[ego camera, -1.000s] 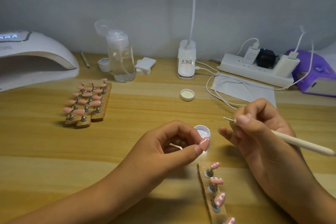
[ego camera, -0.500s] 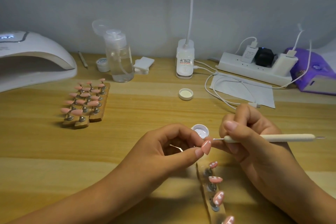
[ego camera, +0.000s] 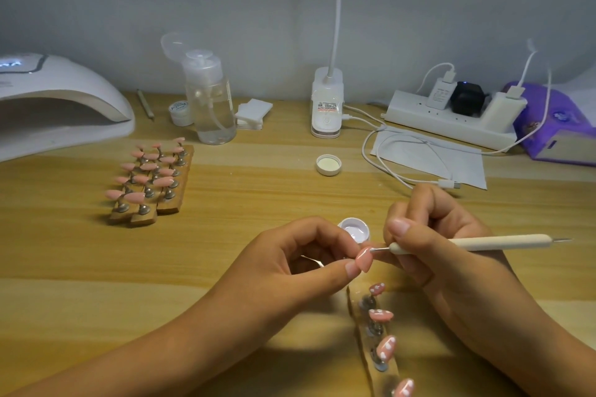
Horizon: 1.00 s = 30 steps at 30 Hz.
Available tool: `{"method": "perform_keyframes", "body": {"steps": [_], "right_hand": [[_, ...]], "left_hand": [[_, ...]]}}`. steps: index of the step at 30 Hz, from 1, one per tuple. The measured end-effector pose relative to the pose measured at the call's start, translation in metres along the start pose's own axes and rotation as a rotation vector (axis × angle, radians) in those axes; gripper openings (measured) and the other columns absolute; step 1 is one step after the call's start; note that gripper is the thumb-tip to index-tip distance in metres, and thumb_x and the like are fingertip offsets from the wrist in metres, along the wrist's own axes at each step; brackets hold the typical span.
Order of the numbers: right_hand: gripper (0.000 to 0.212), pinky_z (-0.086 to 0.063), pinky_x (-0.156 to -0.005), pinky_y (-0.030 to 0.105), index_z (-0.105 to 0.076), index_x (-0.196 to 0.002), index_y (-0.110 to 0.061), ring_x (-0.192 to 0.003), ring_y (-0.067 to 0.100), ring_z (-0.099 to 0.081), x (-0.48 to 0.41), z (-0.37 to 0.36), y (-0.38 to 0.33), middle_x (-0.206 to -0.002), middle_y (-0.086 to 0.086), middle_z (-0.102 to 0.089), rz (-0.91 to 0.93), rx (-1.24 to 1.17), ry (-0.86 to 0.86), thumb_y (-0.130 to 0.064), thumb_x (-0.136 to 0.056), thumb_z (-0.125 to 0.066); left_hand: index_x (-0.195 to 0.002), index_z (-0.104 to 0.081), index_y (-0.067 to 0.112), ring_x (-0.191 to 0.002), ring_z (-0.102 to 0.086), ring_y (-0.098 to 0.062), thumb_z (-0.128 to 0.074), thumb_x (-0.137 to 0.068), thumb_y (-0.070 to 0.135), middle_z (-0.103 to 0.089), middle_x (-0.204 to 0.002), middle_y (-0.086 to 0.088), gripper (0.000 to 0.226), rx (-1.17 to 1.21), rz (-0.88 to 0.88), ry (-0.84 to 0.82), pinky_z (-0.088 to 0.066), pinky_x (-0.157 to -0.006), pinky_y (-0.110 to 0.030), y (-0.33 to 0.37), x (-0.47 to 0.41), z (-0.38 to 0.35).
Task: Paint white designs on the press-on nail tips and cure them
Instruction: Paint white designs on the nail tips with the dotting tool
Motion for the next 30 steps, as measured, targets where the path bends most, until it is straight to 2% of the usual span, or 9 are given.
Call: {"method": "perform_keyframes", "body": {"steps": [5, 9, 13, 18, 22, 26, 30], "right_hand": [[0.036, -0.044, -0.061, 0.019, -0.051, -0.063, -0.023, -0.057, 0.008, -0.045, -0.0003, -0.0008, 0.0004, -0.062, 0.004, -0.046, -0.005, -0.008, -0.014, -0.040, -0.068, -0.082], [0.028, -0.042, -0.061, 0.020, -0.050, -0.062, -0.023, -0.057, 0.008, -0.044, -0.0001, 0.0007, 0.0012, -0.061, 0.004, -0.047, -0.015, 0.009, 0.001, -0.031, -0.070, -0.076], [0.037, -0.043, -0.062, 0.019, -0.050, -0.063, -0.023, -0.060, 0.009, -0.045, 0.0002, -0.0004, 0.0008, -0.062, 0.003, -0.047, -0.022, 0.006, -0.007, -0.042, -0.067, -0.082], [0.037, -0.044, -0.061, 0.017, -0.051, -0.063, -0.023, -0.059, 0.008, -0.046, -0.0001, -0.0021, -0.0002, -0.061, 0.003, -0.047, -0.013, -0.007, -0.016, -0.042, -0.066, -0.083], [0.028, -0.043, -0.059, 0.016, -0.050, -0.062, -0.023, -0.058, 0.009, -0.044, -0.0003, -0.0002, 0.0004, -0.060, 0.003, -0.046, -0.016, 0.007, -0.009, -0.030, -0.070, -0.076], [0.038, -0.043, -0.059, 0.015, -0.050, -0.063, -0.023, -0.058, 0.009, -0.044, 0.0001, -0.0012, 0.0006, -0.061, 0.003, -0.047, -0.016, -0.002, -0.016, -0.043, -0.067, -0.082], [0.040, -0.042, -0.059, 0.016, -0.050, -0.062, -0.023, -0.058, 0.009, -0.044, 0.0006, -0.0007, 0.0010, -0.060, 0.003, -0.047, -0.025, -0.004, 0.001, -0.045, -0.064, -0.083]], "left_hand": [[-0.083, -0.072, 0.027, -0.075, -0.058, -0.004, -0.074, -0.075, 0.034, -0.068, -0.082, 0.009, 0.010, 0.000, -0.002, -0.001, -0.045, -0.068, -0.014, -0.0004, -0.0005, 0.0002], [-0.083, -0.072, 0.027, -0.076, -0.058, -0.004, -0.073, -0.076, 0.033, -0.068, -0.082, 0.009, 0.010, 0.000, -0.012, -0.008, -0.045, -0.069, -0.014, -0.0005, -0.0005, 0.0000], [-0.083, -0.071, 0.027, -0.076, -0.058, -0.004, -0.073, -0.076, 0.033, -0.068, -0.083, 0.008, 0.010, -0.003, -0.014, -0.009, -0.045, -0.069, -0.014, -0.0010, -0.0003, 0.0005], [-0.083, -0.071, 0.027, -0.075, -0.057, -0.004, -0.073, -0.076, 0.033, -0.067, -0.082, 0.009, 0.009, 0.000, -0.016, -0.012, -0.044, -0.069, -0.014, -0.0008, -0.0008, -0.0002], [-0.083, -0.071, 0.027, -0.075, -0.057, -0.003, -0.073, -0.076, 0.033, -0.067, -0.082, 0.009, 0.010, 0.006, -0.014, -0.011, -0.045, -0.068, -0.014, -0.0008, -0.0006, 0.0001], [-0.084, -0.072, 0.028, -0.076, -0.058, -0.002, -0.073, -0.077, 0.034, -0.067, -0.082, 0.010, 0.010, -0.009, -0.016, -0.011, -0.045, -0.069, -0.014, -0.0017, -0.0001, 0.0009], [-0.085, -0.071, 0.028, -0.076, -0.058, -0.002, -0.073, -0.078, 0.035, -0.067, -0.083, 0.011, 0.010, -0.011, -0.017, -0.016, -0.045, -0.069, -0.013, -0.0024, -0.0003, 0.0007]]}}
Point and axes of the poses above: each hand's wrist, its own x-axis away from the middle knuckle, its own z-axis out of the back of the hand, y = z × x, the point moved 8 cm from there along -x, towards the middle knuckle
